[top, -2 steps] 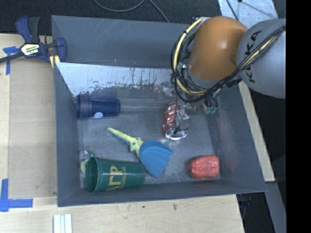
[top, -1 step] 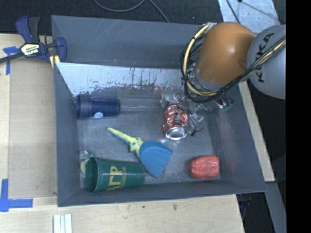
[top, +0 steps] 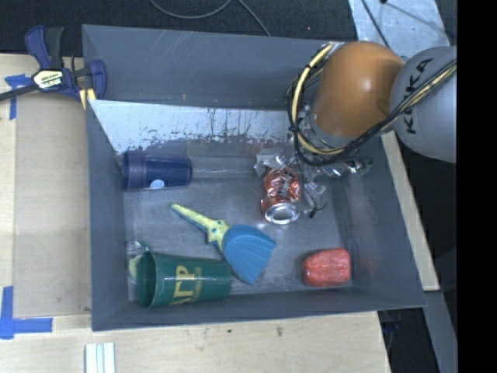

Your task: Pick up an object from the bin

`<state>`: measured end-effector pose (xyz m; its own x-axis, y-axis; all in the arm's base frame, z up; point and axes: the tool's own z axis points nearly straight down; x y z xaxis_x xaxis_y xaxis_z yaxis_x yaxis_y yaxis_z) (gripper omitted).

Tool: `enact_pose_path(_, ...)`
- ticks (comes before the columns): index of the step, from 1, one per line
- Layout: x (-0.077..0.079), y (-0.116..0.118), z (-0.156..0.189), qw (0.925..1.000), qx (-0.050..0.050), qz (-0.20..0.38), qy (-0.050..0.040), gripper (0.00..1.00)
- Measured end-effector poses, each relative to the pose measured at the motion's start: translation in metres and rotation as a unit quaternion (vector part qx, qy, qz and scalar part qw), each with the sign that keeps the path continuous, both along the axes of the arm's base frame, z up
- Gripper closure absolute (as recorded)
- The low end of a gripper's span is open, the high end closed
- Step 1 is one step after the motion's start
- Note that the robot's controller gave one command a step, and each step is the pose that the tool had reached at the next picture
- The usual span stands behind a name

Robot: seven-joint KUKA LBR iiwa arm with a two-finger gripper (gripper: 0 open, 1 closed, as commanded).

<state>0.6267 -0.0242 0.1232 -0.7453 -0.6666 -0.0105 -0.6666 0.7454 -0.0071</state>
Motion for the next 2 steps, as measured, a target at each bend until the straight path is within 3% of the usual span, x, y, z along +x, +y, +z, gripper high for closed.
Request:
enact_pose_path(1,0.002,0.003,-0.032,0.9957,-0.002,0.093,0.0002,0.0)
enact_pose_path(2,0.0,0.008,-0.053,0.9737,-0.002,0.228,0.0001,1.0)
